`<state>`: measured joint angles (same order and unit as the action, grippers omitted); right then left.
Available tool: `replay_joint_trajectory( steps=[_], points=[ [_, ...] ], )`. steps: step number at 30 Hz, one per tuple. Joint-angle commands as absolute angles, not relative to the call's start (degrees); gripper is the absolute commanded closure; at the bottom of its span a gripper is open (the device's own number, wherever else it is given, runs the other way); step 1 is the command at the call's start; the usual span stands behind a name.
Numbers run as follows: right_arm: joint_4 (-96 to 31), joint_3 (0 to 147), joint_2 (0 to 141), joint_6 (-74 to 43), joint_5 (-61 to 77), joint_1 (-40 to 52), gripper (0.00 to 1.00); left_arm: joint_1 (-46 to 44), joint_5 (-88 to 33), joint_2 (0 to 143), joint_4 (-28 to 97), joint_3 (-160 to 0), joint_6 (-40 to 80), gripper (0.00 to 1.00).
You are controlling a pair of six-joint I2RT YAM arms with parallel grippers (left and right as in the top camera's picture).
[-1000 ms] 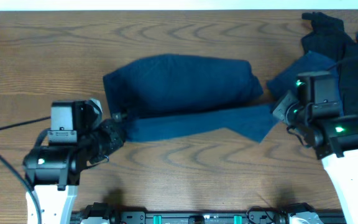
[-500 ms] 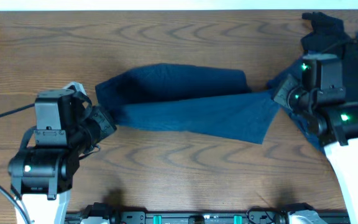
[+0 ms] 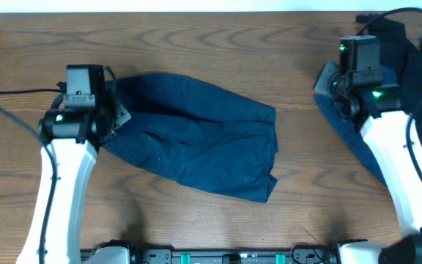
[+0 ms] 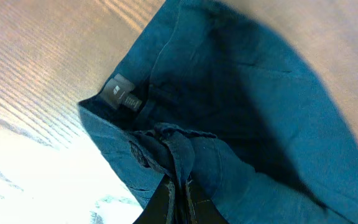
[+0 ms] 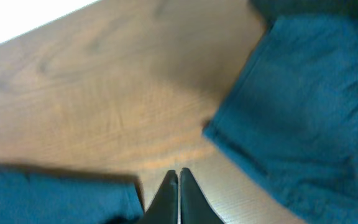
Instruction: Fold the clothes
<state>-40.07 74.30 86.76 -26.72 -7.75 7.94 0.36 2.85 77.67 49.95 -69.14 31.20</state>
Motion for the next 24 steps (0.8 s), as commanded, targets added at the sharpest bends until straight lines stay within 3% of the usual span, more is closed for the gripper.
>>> replay_joint_trajectory(
  steps=[1, 9, 24],
  points=[
    [-42.83, 75.26, 88.84, -24.56, -1.43, 10.39, 0.84, 0.58, 3.60, 79.15, 50.04, -70.46, 30.46, 0.94],
    [-47.35, 75.26, 95.94, -28.80, 6.17, 17.89, 0.53, 0.58, 3.46, 79.20, 50.15, -70.48, 30.46, 0.94],
    [-45.50, 75.26, 111.81, -58.96, 5.87, 20.53, 0.52, 0.58, 3.46, 79.20, 51.18, -70.46, 30.44, 0.94]
  ],
)
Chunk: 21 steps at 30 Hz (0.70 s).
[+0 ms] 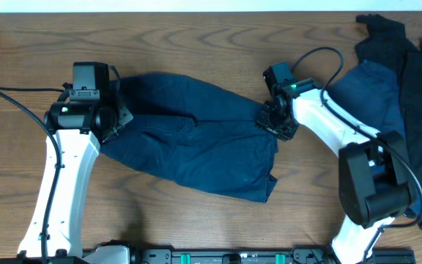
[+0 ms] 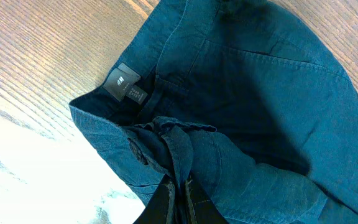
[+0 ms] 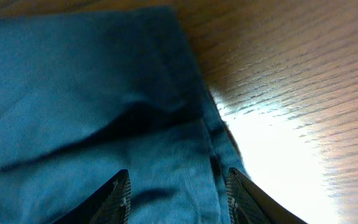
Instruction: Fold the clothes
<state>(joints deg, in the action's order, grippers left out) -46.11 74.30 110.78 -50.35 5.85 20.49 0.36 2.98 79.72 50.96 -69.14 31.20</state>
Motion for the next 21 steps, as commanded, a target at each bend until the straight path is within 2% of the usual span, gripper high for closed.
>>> replay_joint_trajectory(
  steps=[1, 4, 6, 7, 9, 21],
  points=[
    [-45.04, 75.26, 112.09, -59.88, 5.85, 20.56, 0.52, 0.58, 3.46, 79.20, 51.20, -70.46, 30.44, 0.94],
    [-43.90, 75.26, 112.22, -60.01, 5.67, 20.60, 0.52, 0.58, 3.46, 79.20, 51.35, -70.46, 30.44, 0.94],
    [-43.42, 75.26, 112.22, -60.01, 5.10, 20.58, 0.57, 0.58, 3.46, 79.20, 51.35, -70.46, 30.46, 0.94],
    [-43.22, 75.26, 112.22, -59.99, 4.71, 20.58, 0.66, 0.58, 3.46, 79.20, 51.35, -70.46, 30.44, 0.94],
    [-43.07, 75.26, 112.22, -59.94, 4.29, 20.60, 0.98, 0.58, 3.46, 79.20, 51.37, -70.46, 30.44, 0.94],
    [-44.07, 77.08, 106.72, -49.52, 4.49, 19.46, 0.99, 1.34, 3.53, 78.63, 50.17, -70.48, 30.39, 0.94]
  ],
)
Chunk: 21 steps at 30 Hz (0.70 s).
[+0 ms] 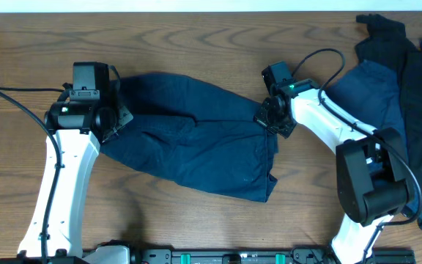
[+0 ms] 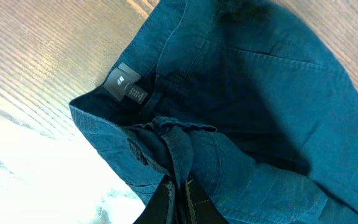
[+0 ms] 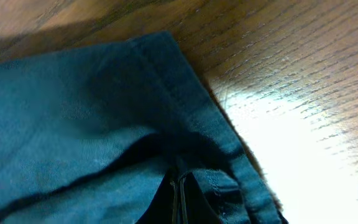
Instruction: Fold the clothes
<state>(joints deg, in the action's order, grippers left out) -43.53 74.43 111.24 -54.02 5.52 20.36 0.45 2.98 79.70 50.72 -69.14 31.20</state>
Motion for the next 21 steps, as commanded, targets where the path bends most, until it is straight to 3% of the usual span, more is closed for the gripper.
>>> replay_joint_trajectory(
  steps=[1, 10, 21],
  points=[
    [-45.06, 77.93, 104.95, -48.88, 4.47, 18.81, 0.99, 1.80, 3.53, 78.39, 49.87, -70.48, 30.41, 0.94],
    [-50.81, 83.26, 92.75, -43.51, 4.10, 15.84, 0.99, 5.82, 3.46, 77.80, 49.25, -70.48, 30.48, 0.94],
    [-48.60, 83.24, 92.79, -43.11, 3.05, 16.16, 0.99, 5.82, 3.53, 78.67, 43.00, -70.41, 30.68, 0.94]
  ],
)
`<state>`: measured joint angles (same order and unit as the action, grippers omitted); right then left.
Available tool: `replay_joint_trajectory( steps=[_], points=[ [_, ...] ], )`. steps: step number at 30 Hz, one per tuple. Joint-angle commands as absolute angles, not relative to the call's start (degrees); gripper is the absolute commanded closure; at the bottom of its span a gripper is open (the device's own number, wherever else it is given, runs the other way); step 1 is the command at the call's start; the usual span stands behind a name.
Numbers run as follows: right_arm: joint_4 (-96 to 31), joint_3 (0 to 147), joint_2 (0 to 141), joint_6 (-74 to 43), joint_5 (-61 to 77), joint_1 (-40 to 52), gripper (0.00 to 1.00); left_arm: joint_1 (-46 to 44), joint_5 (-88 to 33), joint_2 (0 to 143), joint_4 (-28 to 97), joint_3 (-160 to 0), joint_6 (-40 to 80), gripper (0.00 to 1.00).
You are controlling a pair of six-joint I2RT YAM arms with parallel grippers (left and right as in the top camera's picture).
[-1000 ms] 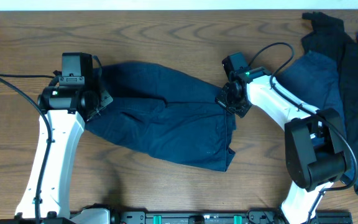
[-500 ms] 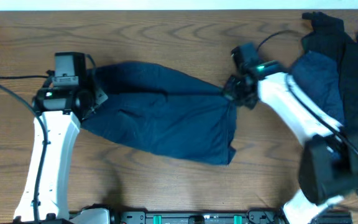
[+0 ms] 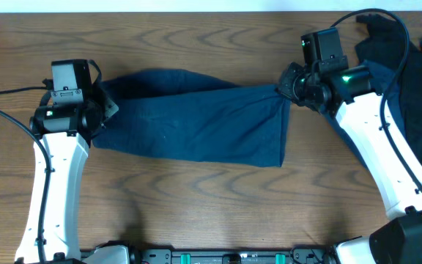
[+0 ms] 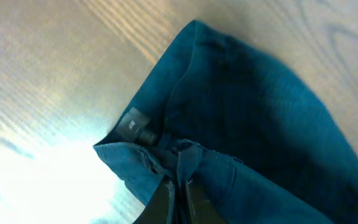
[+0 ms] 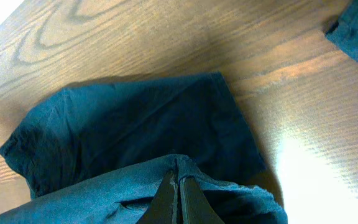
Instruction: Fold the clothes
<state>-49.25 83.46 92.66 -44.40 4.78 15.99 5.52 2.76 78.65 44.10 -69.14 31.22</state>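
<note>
A pair of dark blue shorts (image 3: pixel 196 121) hangs stretched between the two arms across the middle of the table. My left gripper (image 3: pixel 100 103) is shut on the waistband end (image 4: pixel 185 155), near the grey label (image 4: pixel 135 126). At the right end my gripper (image 3: pixel 288 88) is shut on the leg hem (image 5: pixel 179 163), and the fabric sags below it (image 5: pixel 129 124). The lower right corner of the shorts (image 3: pixel 273 158) hangs loose.
A heap of other dark clothes (image 3: pixel 409 66) lies at the table's far right, partly under the right arm; a corner of it appears in the right wrist view. Bare wooden tabletop (image 3: pixel 196 213) runs along the front.
Both grippers have moved apart and up: the left further left, the right away to the right. The shorts, then rumpled on the table, are now pulled out long between them.
My left gripper stayed shut on the waistband throughout. The right gripper was shut and empty over the clothes pile at the right. Then it stood open at the shorts' right hem, then shut on it. Now the shorts are stretched between both grippers.
</note>
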Motion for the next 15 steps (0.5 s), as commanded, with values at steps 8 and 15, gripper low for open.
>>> replay_joint_trajectory(
  steps=[8, 15],
  points=[
    [-47.79, 83.29, 92.55, -42.74, 11.97, 16.32, 0.99, 5.82, 3.53, 83.18, 39.11, -70.41, 30.70, 0.94],
    [-47.81, 86.43, 91.00, -42.72, 14.26, 19.62, 0.99, 5.85, 3.75, 88.01, 33.95, -70.41, 30.68, 0.94]
  ],
)
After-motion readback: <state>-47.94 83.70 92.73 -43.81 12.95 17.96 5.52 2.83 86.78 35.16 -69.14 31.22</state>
